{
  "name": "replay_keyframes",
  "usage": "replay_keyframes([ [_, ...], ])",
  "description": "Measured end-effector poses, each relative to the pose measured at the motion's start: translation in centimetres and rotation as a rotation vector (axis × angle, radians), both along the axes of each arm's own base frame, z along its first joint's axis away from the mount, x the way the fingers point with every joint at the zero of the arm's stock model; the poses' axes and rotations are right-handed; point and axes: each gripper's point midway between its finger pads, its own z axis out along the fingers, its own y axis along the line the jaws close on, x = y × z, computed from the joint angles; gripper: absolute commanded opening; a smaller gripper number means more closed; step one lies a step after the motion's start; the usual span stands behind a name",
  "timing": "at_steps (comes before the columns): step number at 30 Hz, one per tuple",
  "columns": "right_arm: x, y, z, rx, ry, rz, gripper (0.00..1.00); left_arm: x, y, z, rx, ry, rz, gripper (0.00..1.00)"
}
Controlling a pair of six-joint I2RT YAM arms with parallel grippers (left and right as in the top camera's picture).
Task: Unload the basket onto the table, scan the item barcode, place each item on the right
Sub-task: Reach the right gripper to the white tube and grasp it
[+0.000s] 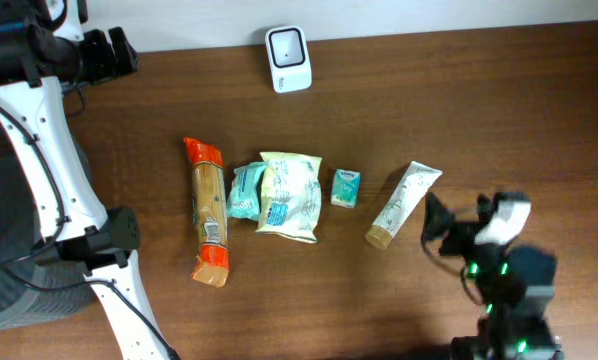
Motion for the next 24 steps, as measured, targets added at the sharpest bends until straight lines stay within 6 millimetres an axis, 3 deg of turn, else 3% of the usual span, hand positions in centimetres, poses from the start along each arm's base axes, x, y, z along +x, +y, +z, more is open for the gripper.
replay_keyframes([
  [1, 1.0, 0.3, 1.3, 0.002, 0.049, 0.026, 0.98, 0.0, 0.0, -0.1, -0.001, 0.002, -0.001, 0.99],
  [4, 3.9, 1.2, 1.3, 0.059, 0.359, 0.096, 0.98, 0.0, 0.0, -0.1, -0.001, 0.003, -0.001, 0.99],
  [6, 6.0, 1.9, 0.4, 0.118, 0.578, 0.141, 0.99, 0.0, 0.0, -0.1, 0.0, 0.002, -0.003, 0.99],
  [8, 8.8, 2.6, -0.4, 0.166, 0.658, 0.187, 0.95, 0.0, 0.0, -0.1, 0.001, 0.002, -0.003, 0.99],
  [10, 10.5, 3.4, -3.2, 0.216, 0.737, 0.238, 0.86, 0.0, 0.0, -0.1, 0.001, 0.003, -0.003, 0.99],
  [12, 10.1, 3.3, -5.9, 0.252, 0.849, 0.216, 0.86, 0.0, 0.0, -0.1, 0.001, 0.001, -0.003, 0.99],
  [13, 8.4, 2.3, -8.8, 0.258, 1.002, 0.115, 0.87, 0.0, 0.0, -0.1, 0.001, 0.002, -0.003, 0.99],
  [16, 6.2, 0.5, -11.6, 0.221, 1.163, -0.016, 0.86, 0.0, 0.0, -0.1, 0.001, 0.002, -0.003, 0.99],
  [19, 5.7, 0.5, -14.6, 0.236, 1.252, -0.04, 0.84, 0.0, 0.0, -0.1, 0.001, 0.002, -0.003, 0.99],
  [22, 4.9, 1.4, -19.1, 0.292, 1.344, -0.013, 0.77, 0.0, 0.0, -0.1, 0.001, 0.002, -0.003, 0.99],
  [24, 4.8, 1.7, -20.3, 0.305, 1.351, -0.006, 0.61, 0.0, 0.0, -0.1, 0.001, 0.002, -0.003, 0.99],
])
